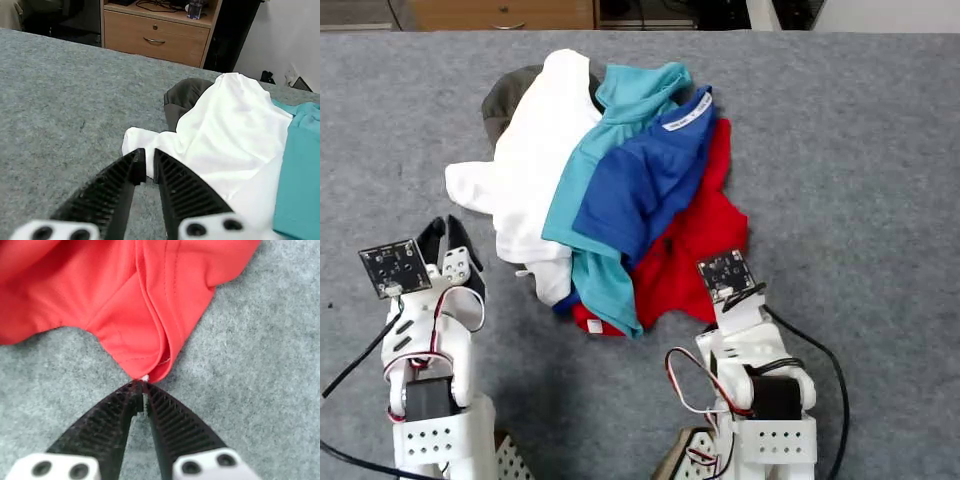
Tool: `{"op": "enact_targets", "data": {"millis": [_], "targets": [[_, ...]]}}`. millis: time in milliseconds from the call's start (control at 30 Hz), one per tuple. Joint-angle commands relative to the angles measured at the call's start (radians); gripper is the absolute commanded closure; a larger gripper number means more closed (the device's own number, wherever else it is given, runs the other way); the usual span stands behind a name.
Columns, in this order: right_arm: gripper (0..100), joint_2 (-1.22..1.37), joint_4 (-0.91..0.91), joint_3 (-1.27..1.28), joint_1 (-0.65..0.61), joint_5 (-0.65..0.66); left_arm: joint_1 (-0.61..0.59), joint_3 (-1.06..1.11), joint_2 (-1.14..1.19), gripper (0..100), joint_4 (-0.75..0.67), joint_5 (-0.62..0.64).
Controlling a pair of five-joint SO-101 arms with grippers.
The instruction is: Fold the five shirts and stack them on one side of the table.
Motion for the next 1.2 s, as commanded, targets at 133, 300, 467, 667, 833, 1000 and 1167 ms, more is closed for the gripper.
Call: {"op": "enact_targets", "data": {"millis": [133,300,467,667,833,1000,1167], "targets": [[98.6,-0.111,0.003,-0.001,-0.008,-0.009,0.012,-0.16,0.001,95,0.189,-0.003],[98.6,-0.111,0.003,-0.001,-0.008,-0.009,0.009,-0.192,0.001,95,0.236,-0.003],[98.6,-0.111,0.003,-0.001,-0.008,-0.009,0.008,-0.305,0.061,95,0.299,-0.002],[98.6,-0.111,0.003,-0.001,-0.008,-0.009,-0.011,-0.674,0.344,95,0.523,0.064],[98.6,-0.111,0.003,-0.001,-0.008,-0.009,-0.018,-0.996,0.654,95,0.75,0.187],[98.6,-0.111,0.003,-0.001,-0.008,-0.009,-0.011,-1.22,0.938,95,0.902,0.265],[98.6,-0.111,0.003,-0.001,-0.008,-0.009,0.031,-1.359,1.152,95,0.91,0.19]]}}
